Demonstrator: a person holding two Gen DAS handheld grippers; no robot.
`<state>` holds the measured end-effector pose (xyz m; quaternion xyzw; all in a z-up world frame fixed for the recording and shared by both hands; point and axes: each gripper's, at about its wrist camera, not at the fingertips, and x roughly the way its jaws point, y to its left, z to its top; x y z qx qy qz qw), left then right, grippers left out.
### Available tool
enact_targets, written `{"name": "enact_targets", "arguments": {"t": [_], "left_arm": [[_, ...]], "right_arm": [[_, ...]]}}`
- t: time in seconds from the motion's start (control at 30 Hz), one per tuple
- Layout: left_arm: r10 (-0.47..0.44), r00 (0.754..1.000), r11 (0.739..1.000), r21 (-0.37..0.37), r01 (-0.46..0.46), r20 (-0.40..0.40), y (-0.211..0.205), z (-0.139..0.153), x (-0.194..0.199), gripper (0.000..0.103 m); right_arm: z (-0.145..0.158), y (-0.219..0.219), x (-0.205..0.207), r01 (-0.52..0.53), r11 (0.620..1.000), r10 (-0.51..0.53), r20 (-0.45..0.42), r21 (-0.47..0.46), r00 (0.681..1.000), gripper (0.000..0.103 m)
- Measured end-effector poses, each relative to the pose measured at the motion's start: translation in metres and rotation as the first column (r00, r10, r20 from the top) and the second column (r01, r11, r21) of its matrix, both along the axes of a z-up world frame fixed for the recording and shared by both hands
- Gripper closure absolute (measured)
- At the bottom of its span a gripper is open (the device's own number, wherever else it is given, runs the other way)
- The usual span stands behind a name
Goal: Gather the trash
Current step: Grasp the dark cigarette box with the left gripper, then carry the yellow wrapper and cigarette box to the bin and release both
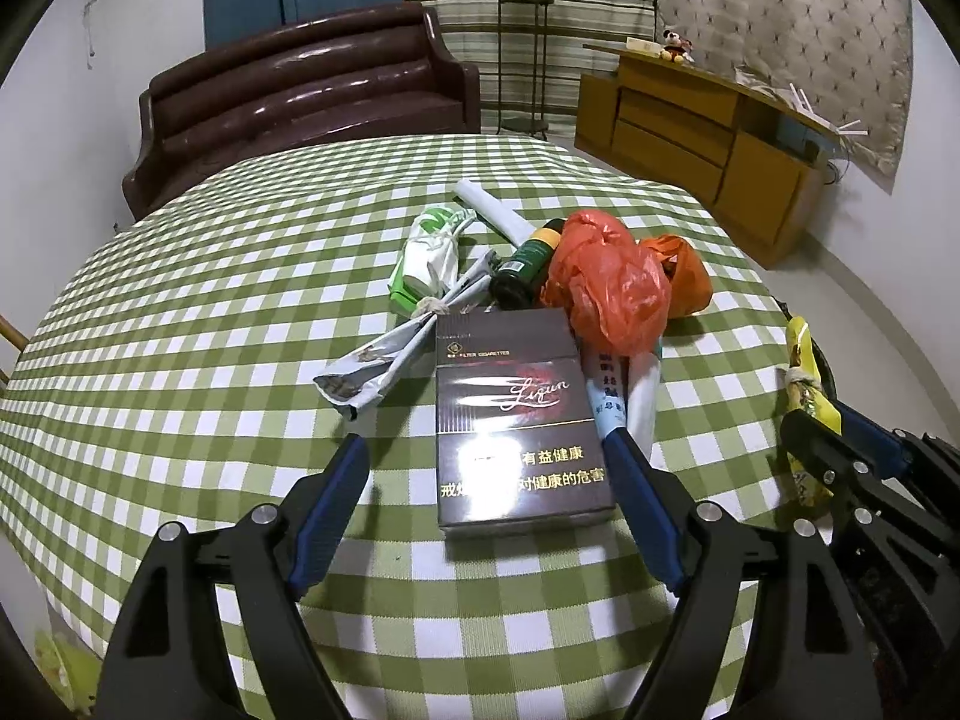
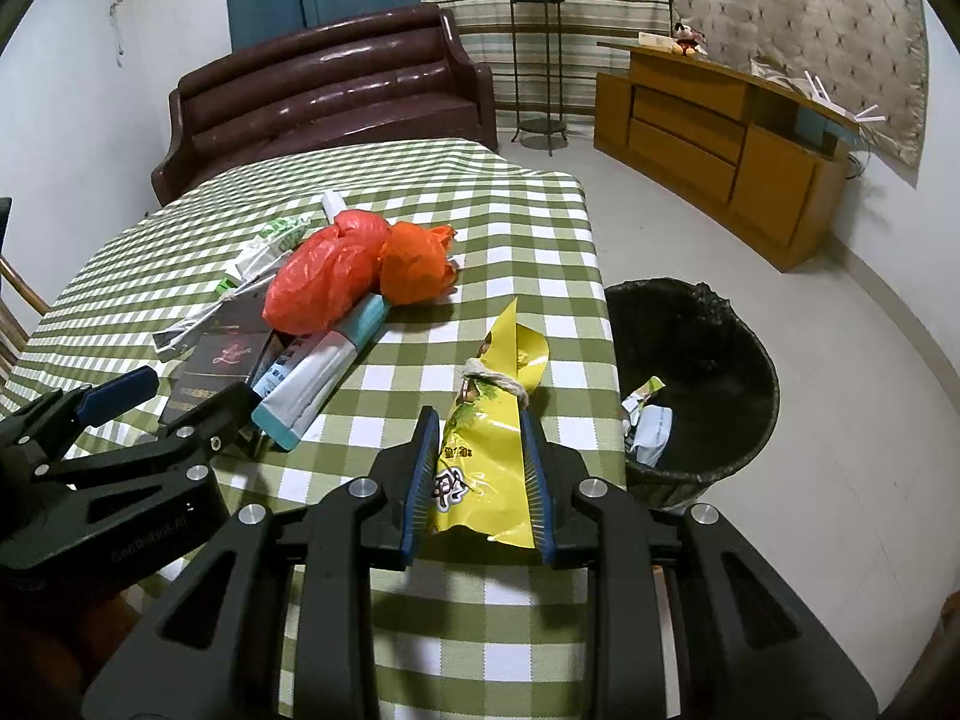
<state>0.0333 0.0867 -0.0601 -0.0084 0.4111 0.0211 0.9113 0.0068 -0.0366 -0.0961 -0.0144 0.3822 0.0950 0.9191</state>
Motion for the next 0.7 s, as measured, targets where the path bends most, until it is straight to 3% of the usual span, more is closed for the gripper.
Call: {"name": "enact_targets", "arguments": {"t": [0.17,0.33,0.7], "left_arm": [[-0.009,1.000,1.000,-0.015,0.009,-0.015,0.003,-0.002,0.003,0.027],[-0.041,0.999,0.999,-0.009,0.041,-0.025,0.000,-0.005,0.003,0.048],[-0.058,0.998,0.998,-0.008,0.058,0.017,0.007,0.002,-0.017,0.048]], "right_arm": [[0.000,0.000,0.000,-0.001,1.000,0.001,-0.002,0.001,1.000,0.076],[0.000,0.000,0.000,0.000,1.000,0.000,-0.001,0.001,1.000,0.076],[0.000,0.000,0.000,-0.001,1.000,0.001,0.007,-0.007,1.000,0.076]]}}
